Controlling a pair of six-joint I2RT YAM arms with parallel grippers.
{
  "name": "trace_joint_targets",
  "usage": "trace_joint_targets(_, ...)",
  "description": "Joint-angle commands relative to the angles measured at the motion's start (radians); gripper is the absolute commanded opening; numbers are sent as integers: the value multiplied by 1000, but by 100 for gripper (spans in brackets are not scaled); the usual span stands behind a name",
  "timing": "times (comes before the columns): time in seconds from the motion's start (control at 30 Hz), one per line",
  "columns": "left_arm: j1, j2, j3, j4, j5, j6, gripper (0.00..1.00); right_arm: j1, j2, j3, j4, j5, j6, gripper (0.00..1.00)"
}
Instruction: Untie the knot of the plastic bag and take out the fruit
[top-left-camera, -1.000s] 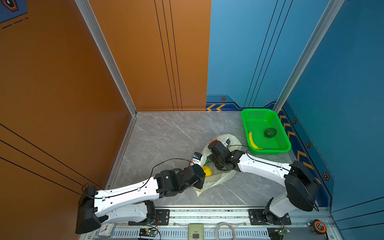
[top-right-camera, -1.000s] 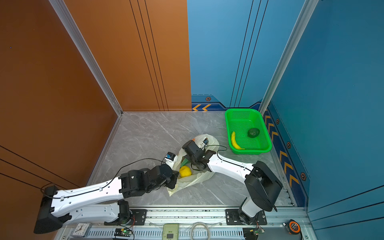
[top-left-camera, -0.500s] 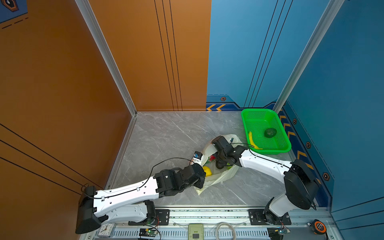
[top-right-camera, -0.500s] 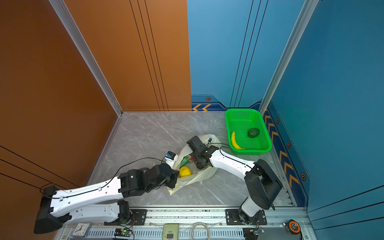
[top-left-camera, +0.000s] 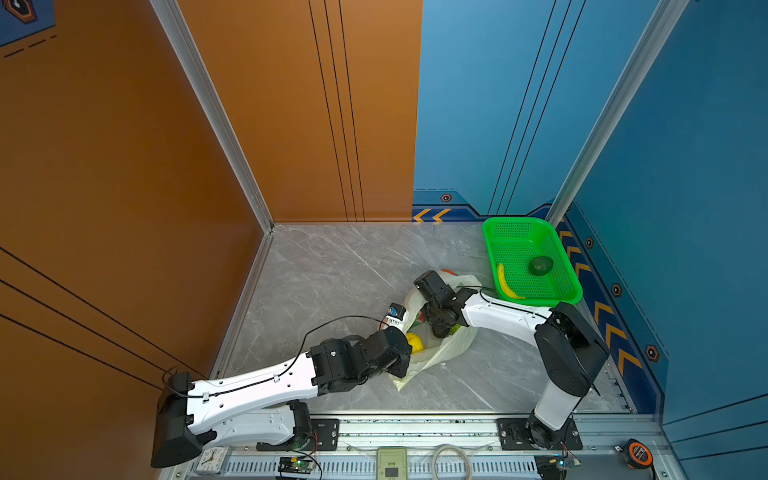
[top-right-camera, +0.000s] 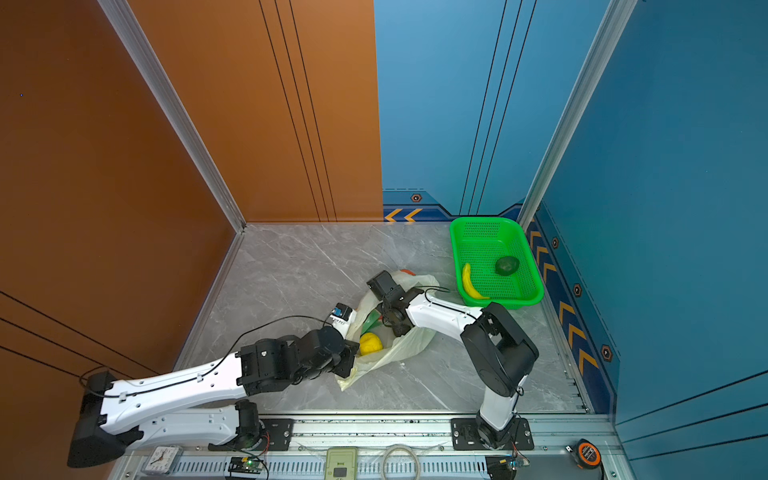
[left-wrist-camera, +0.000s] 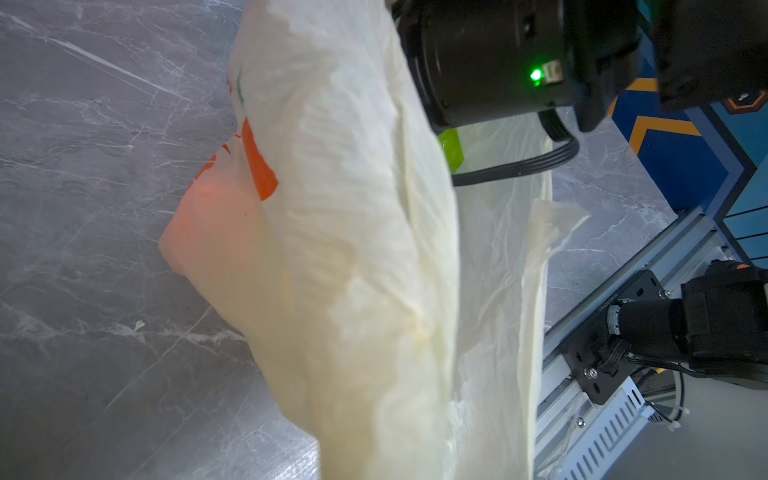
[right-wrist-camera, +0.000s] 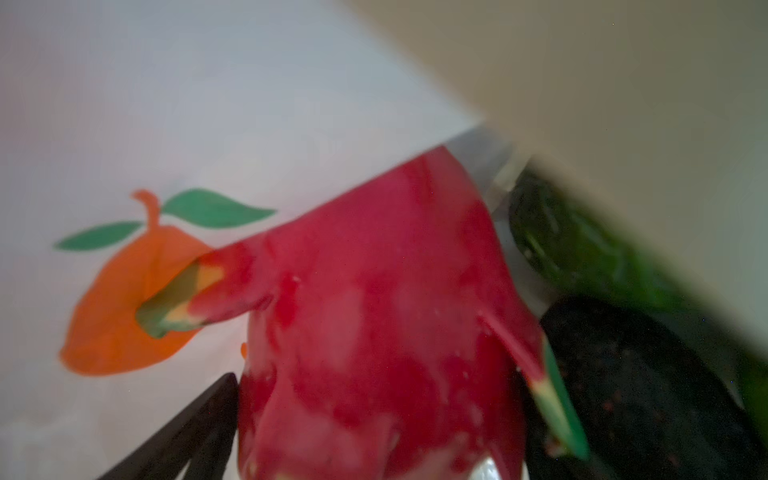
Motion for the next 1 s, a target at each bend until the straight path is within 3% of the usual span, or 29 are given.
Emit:
trace_joint_targets(0.0, 4, -9, 11, -7, 32, 18, 0, -6, 64, 12, -20, 17, 21, 100)
trace_joint_targets(0.13, 4, -11, 11, -7, 35, 19, 0, -6, 75, 9, -16, 35, 15, 99)
trace_joint_targets(0.3, 6, -21, 2, -16, 29, 14, 0, -5, 60, -3, -15, 51, -3, 83)
trace_joint_targets(0.57, 21, -22, -23, -20, 32, 10, 0, 13, -4, -4, -10, 60, -71, 68)
trace_joint_targets(0.97, 33, -3, -30, -15, 21, 10, 0, 56, -136, -25, 21, -8, -148, 64)
